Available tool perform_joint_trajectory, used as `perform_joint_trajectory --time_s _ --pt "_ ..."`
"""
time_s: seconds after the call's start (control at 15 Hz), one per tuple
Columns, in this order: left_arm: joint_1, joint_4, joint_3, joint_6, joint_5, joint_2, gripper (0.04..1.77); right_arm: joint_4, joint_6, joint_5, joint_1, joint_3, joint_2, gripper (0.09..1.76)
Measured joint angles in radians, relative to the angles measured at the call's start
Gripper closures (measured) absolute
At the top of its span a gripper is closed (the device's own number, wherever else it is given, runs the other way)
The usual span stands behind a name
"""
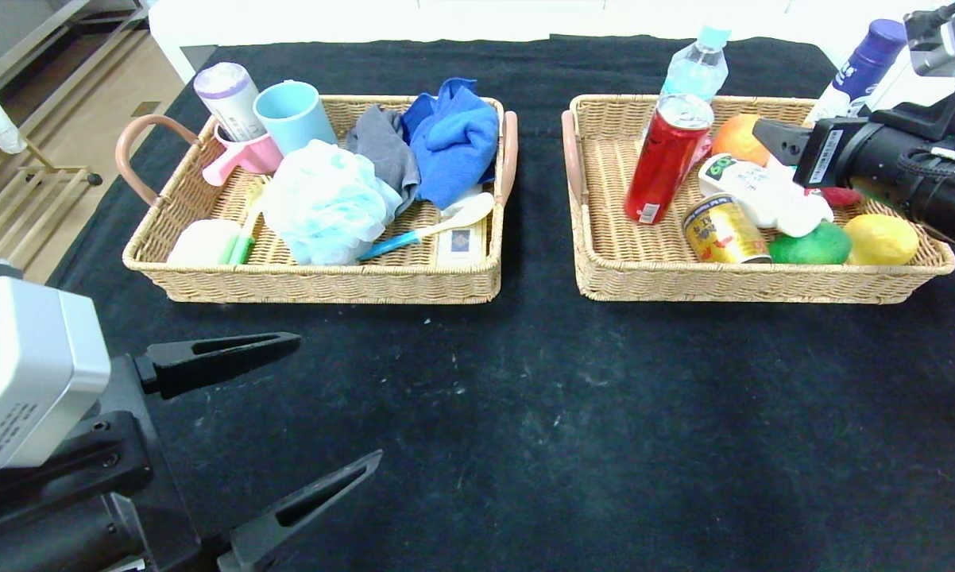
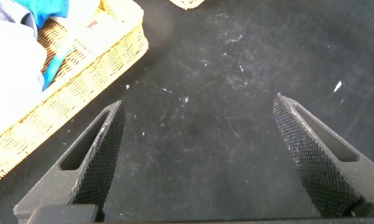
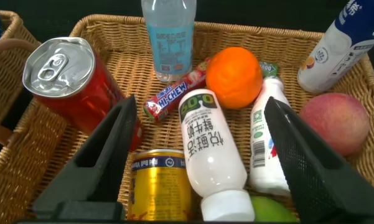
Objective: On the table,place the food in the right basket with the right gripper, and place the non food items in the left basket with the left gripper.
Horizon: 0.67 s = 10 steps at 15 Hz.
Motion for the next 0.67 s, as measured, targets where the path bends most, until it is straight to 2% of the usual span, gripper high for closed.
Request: perform_joint_trajectory --time_s 0.27,0.4,0.47,0.67 --pt "0.006 -0.004 -0.005 -0.004 0.019 -0.009 0.09 0.012 -0.02 0.001 0.007 0.086 -0.069 0.26" --pt "0.036 0.005 -0.02 -0.013 0.047 -0.031 0.09 0.033 -0.051 0.002 0.006 0.154 -0.137 0.23" --pt "0.063 0.011 -0.027 -0.014 0.062 -0.043 0.09 0.074 -0.064 0.004 0.003 0.18 -0.18 0.22" --pt "0.143 0.078 -0.048 -0.014 0.124 -0.105 0.09 0.32 -0.08 0.011 0.0 0.222 -0.361 0.2"
